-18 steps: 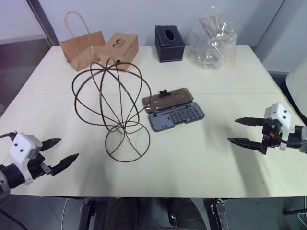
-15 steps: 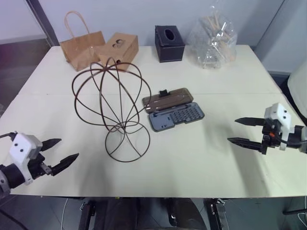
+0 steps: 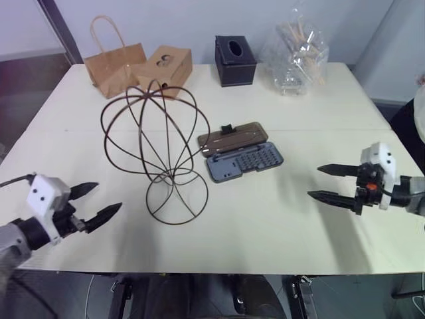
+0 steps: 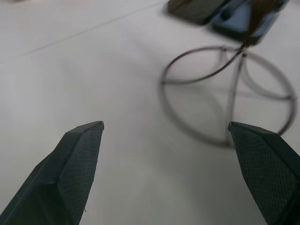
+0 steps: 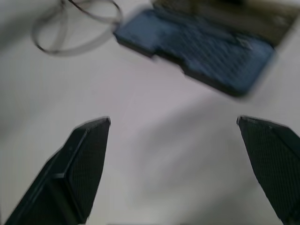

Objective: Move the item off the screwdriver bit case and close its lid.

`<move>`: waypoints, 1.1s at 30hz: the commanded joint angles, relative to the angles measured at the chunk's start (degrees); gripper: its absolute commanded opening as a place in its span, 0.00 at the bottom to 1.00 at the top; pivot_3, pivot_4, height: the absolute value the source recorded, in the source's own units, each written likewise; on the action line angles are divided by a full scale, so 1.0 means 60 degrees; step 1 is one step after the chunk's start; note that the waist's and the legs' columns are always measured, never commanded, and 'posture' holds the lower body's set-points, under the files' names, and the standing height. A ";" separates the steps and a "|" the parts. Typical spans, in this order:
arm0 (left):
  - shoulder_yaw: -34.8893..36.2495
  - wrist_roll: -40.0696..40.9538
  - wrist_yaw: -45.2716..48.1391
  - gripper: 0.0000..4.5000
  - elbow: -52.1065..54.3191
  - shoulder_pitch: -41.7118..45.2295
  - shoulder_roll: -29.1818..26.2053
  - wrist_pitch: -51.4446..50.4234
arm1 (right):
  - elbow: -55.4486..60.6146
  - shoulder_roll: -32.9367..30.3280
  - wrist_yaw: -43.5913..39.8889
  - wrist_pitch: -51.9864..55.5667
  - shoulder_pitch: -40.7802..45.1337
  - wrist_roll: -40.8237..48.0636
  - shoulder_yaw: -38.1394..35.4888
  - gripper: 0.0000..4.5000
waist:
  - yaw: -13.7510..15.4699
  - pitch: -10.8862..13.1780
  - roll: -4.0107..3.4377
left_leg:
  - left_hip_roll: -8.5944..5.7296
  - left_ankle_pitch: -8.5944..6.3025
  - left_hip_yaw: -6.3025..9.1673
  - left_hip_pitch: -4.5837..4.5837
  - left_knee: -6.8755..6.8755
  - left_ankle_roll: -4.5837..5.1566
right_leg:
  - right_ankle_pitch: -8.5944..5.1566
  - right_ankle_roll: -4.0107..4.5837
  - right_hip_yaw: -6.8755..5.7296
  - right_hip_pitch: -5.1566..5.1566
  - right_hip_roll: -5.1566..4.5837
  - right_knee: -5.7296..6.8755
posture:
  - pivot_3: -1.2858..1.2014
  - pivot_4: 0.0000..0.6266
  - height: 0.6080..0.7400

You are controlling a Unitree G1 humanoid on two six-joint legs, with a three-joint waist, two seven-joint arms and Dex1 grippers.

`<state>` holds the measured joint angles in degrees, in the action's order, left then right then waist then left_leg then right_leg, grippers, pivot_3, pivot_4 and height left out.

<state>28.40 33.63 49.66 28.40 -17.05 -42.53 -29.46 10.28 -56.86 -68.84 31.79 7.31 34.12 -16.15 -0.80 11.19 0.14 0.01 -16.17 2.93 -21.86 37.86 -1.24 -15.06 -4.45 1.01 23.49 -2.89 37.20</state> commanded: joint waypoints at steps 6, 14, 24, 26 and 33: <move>-0.2103 -0.0818 -0.0369 0.99 -0.0772 0.1725 0.0516 0.0716 | 0.2617 0.0405 0.0468 0.1368 -0.0131 0.1783 0.0112 1.00 | 0.0057 -0.0003 0.0014 | -0.0004 0.0000 0.0017 0.0007 0.0007 -0.0001 | -0.0005 0.0009 -0.0006 -0.0019 0.0013 -0.0002 | 0.52 0.24 0.98; -0.4141 -0.1160 -0.0032 0.99 -0.2070 0.4067 0.1464 0.0966 | 0.3151 0.0610 0.1001 0.1863 0.0011 0.2458 0.0160 1.00 | 0.0024 -0.0004 0.0025 | -0.0026 0.0001 0.0020 -0.0001 0.0014 0.0000 | 0.0014 -0.0024 -0.0010 -0.0020 0.0010 -0.0007 | 0.52 0.24 0.98; -0.4138 -0.1059 -0.0016 0.47 -0.2738 0.4445 0.2071 0.1365 | 0.3533 0.0644 0.1512 0.1766 -0.0759 0.2474 -0.0249 1.00 | 0.0050 -0.0005 0.0029 | -0.0023 0.0001 0.0027 -0.0005 0.0014 0.0000 | 0.0016 -0.0028 -0.0010 -0.0019 0.0012 -0.0007 | 0.52 0.24 0.98; -0.3991 -0.0935 -0.0106 0.26 -0.2708 0.4383 0.2165 0.1374 | 0.3544 0.0667 0.1588 0.1753 -0.0894 0.2461 -0.0289 1.00 | 0.0051 -0.0005 0.0029 | -0.0023 0.0001 0.0028 -0.0004 0.0014 0.0000 | 0.0016 -0.0029 -0.0010 -0.0019 0.0011 -0.0007 | 0.52 0.24 0.98; -0.3914 -0.1057 -0.0573 0.01 -0.2728 0.4614 0.2413 0.1440 | 0.3444 0.0703 0.1717 0.1651 -0.0818 0.2391 -0.0142 1.00 | 0.0039 -0.0001 0.0041 | -0.0024 0.0001 0.0028 0.0002 0.0015 0.0000 | 0.0016 -0.0030 -0.0010 -0.0023 0.0015 -0.0007 | 0.52 0.24 0.98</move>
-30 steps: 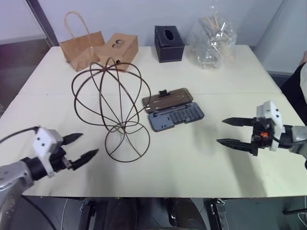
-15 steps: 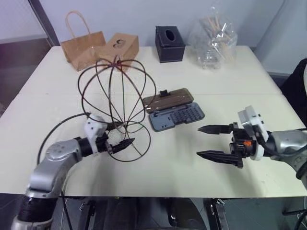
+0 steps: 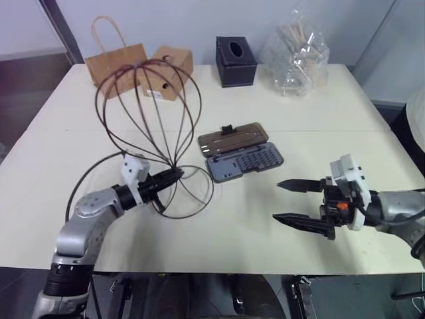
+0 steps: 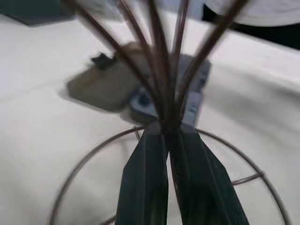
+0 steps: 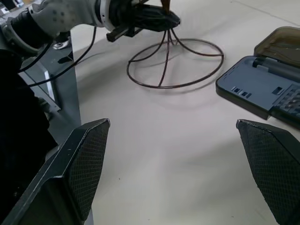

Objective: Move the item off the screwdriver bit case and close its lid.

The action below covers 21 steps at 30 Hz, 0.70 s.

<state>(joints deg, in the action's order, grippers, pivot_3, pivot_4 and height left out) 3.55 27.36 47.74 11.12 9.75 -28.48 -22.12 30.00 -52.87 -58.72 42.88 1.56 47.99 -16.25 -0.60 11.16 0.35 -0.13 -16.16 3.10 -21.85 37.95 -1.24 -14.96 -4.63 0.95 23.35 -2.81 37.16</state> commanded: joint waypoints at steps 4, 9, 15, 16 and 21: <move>0.0790 -0.0218 -0.1110 0.01 -0.0235 0.0387 0.0260 0.0528 | 0.0044 0.0033 -0.0030 -0.0287 0.0220 -0.0017 -0.0020 1.00 | 0.0009 0.0003 0.0006 | 0.0001 0.0000 0.0003 0.0000 0.0000 0.0000 | 0.0000 0.0000 -0.0001 0.0000 0.0000 0.0000 | 0.52 0.24 0.98; 0.2709 -0.0963 -0.3152 0.01 -0.1392 0.0701 -0.0222 0.1320 | -0.0163 0.0035 -0.0131 -0.0497 0.0381 -0.0200 0.0165 1.00 | -0.0055 0.0015 0.0033 | 0.0008 0.0000 0.0003 0.0001 0.0000 0.0001 | 0.0005 -0.0003 -0.0001 0.0008 0.0020 0.0004 | 0.52 0.24 0.98; 0.4481 -0.1993 -0.5181 0.01 -0.3723 0.0893 -0.1569 0.1830 | -0.0621 0.0317 0.0075 -0.0757 0.0985 -0.0381 0.0433 1.00 | -0.0011 0.0012 0.0042 | 0.0009 0.0000 0.0007 -0.0003 -0.0005 0.0001 | 0.0008 -0.0009 -0.0005 0.0014 0.0014 0.0005 | 0.52 0.24 0.98; 0.4617 -0.2102 -0.5341 0.01 -0.4037 0.0869 -0.1709 0.1929 | -0.0709 0.0362 0.0090 -0.0761 0.1128 -0.0401 0.0498 1.00 | -0.0005 0.0011 0.0045 | 0.0009 0.0000 0.0007 -0.0006 -0.0005 0.0001 | 0.0012 -0.0015 -0.0005 0.0015 0.0008 0.0001 | 0.52 0.24 0.98; 0.4887 -0.2343 -0.5828 0.01 -0.5124 0.0754 -0.1847 0.2235 | -0.0924 0.0509 0.0014 -0.0847 0.1525 -0.0576 0.0862 1.00 | 0.0152 -0.0002 0.0073 | -0.0002 0.0001 0.0012 -0.0026 -0.0002 -0.0002 | 0.0020 -0.0031 -0.0013 0.0017 -0.0025 -0.0013 | 0.52 0.24 0.98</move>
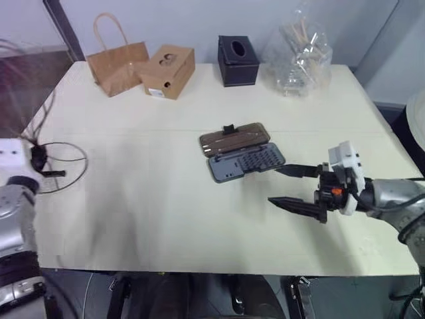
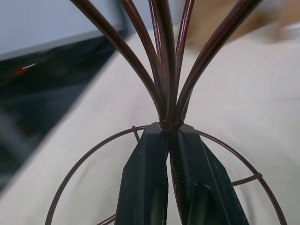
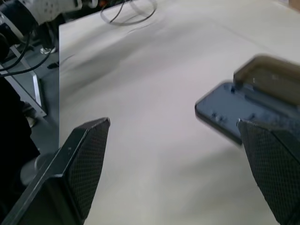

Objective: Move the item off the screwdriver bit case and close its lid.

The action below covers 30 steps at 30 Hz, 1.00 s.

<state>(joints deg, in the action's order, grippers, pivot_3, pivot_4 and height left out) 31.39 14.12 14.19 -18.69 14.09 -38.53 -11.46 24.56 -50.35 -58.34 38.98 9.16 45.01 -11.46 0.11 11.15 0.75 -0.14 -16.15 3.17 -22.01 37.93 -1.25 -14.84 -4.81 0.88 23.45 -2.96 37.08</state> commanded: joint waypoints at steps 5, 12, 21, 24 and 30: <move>0.0182 0.0031 -0.0200 0.24 -0.0464 -0.0150 0.0101 0.0659 | -0.0222 0.0154 -0.0072 -0.0230 0.0605 -0.0185 0.0335 1.00 | 0.0087 -0.0011 0.0022 | -0.0008 0.0002 -0.0003 -0.0015 0.0002 -0.0004 | 0.0009 -0.0011 0.0001 0.0015 -0.0047 -0.0003 | 0.52 0.24 0.98; 0.0848 0.0338 -0.0202 0.99 0.0728 -0.1322 0.0062 0.0378 | -0.0459 0.0142 -0.0142 -0.0222 0.0864 -0.0309 0.0467 1.00 | 0.0007 -0.0011 0.0023 | -0.0010 0.0001 -0.0009 -0.0026 0.0000 -0.0005 | 0.0010 -0.0011 0.0002 0.0031 -0.0069 -0.0002 | 0.52 0.24 0.98; 0.3625 0.3404 0.2322 0.99 0.4978 -0.4975 -0.0237 -0.1752 | -0.1269 0.0200 -0.0526 -0.0529 0.1289 -0.0779 0.0772 1.00 | -0.0100 -0.0015 0.0024 | -0.0015 -0.0001 -0.0010 -0.0057 -0.0002 -0.0010 | -0.0010 0.0036 0.0007 0.0051 -0.0111 -0.0018 | 0.52 0.24 0.98; 0.4103 0.4973 0.4030 0.99 0.6727 -0.6797 -0.0262 -0.2849 | -0.1527 0.0163 -0.0734 -0.0667 0.1427 -0.0934 0.0849 1.00 | -0.0111 -0.0017 0.0021 | -0.0019 0.0000 -0.0014 -0.0056 -0.0002 -0.0012 | -0.0012 0.0042 0.0006 0.0049 -0.0126 -0.0024 | 0.52 0.24 0.98; 0.1672 0.6241 0.5584 0.99 0.9481 -0.7194 -0.1784 -0.4153 | -0.1418 -0.0316 -0.1224 -0.0450 0.1358 -0.0730 0.0480 1.00 | 0.0097 -0.0022 -0.0061 | -0.0018 0.0000 -0.0024 -0.0063 -0.0006 -0.0014 | -0.0014 0.0044 -0.0011 0.0034 -0.0136 -0.0063 | 0.52 0.24 0.98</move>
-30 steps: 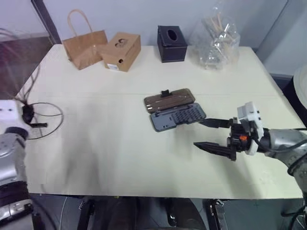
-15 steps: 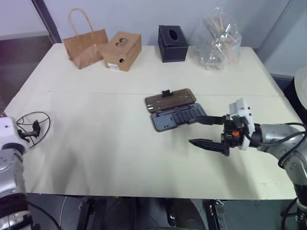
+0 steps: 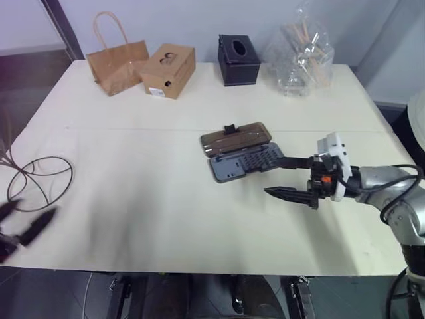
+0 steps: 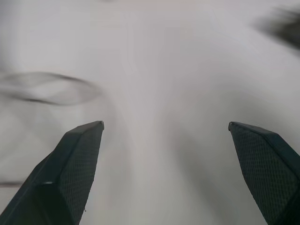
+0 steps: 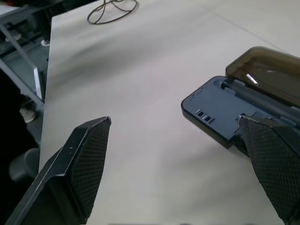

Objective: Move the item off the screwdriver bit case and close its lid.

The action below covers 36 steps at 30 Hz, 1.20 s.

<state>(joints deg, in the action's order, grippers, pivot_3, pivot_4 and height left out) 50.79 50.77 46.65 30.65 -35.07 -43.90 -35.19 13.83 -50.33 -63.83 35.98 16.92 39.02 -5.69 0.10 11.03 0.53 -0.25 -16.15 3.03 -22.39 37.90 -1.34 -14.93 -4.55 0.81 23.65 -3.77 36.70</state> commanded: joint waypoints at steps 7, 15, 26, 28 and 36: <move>-0.7246 -0.3107 -0.0497 0.99 -0.2930 0.8836 -0.0341 0.0560 | 0.1350 -0.0626 0.0176 0.0419 -0.0918 0.0631 -0.1587 1.00 | 0.0315 -0.0008 -0.0044 | 0.0005 0.0019 -0.0110 0.0006 0.0014 -0.0015 | 0.0018 -0.0025 -0.0017 -0.0034 0.0071 -0.0010 | 0.52 0.24 0.98; -1.0134 -0.6348 0.1764 0.99 -1.1370 1.5004 0.2228 0.4495 | 0.4022 0.0129 0.1816 0.0884 -0.3768 0.1207 -0.3458 1.00 | 0.0334 -0.0001 0.0015 | -0.0005 0.0006 -0.0158 -0.0015 0.0017 0.0011 | 0.0075 -0.0135 0.0009 -0.0019 0.0093 -0.0035 | 0.52 0.24 0.98; -1.0237 -0.8026 0.2417 0.99 -1.6586 1.7681 0.3655 0.6960 | 0.4907 0.0296 0.3148 0.1008 -0.4337 0.1660 -0.4128 1.00 | -0.0001 0.0018 0.0053 | -0.0002 -0.0006 -0.0189 -0.0017 0.0025 0.0033 | 0.0097 -0.0176 0.0047 -0.0018 0.0090 -0.0073 | 0.52 0.24 0.98; -1.0179 -0.8284 0.2185 0.99 -1.6953 1.7848 0.3856 0.7093 | 0.4987 0.0356 0.3426 0.1047 -0.4314 0.1804 -0.4173 1.00 | 0.0040 0.0021 0.0059 | -0.0003 -0.0006 -0.0188 -0.0019 0.0027 0.0032 | 0.0098 -0.0178 0.0047 -0.0019 0.0090 -0.0071 | 0.52 0.24 0.98; -0.9783 -0.8692 0.1644 0.99 -1.7584 1.8173 0.4741 0.7201 | 0.5765 0.0553 0.4111 0.1036 -0.5154 0.2173 -0.4558 1.00 | 0.0120 0.0030 0.0086 | -0.0011 -0.0007 -0.0179 -0.0033 0.0032 0.0033 | 0.0103 -0.0191 0.0045 -0.0019 0.0080 -0.0072 | 0.52 0.24 0.98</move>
<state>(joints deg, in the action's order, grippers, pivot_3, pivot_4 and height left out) -9.28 -1.07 56.30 -75.31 72.22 -15.98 6.89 46.53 -47.21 -40.04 42.89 -13.62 50.97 -30.54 0.81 11.20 1.05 -0.33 -16.19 1.93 -22.59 38.11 -1.14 -14.29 -5.73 1.09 23.53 -3.31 36.27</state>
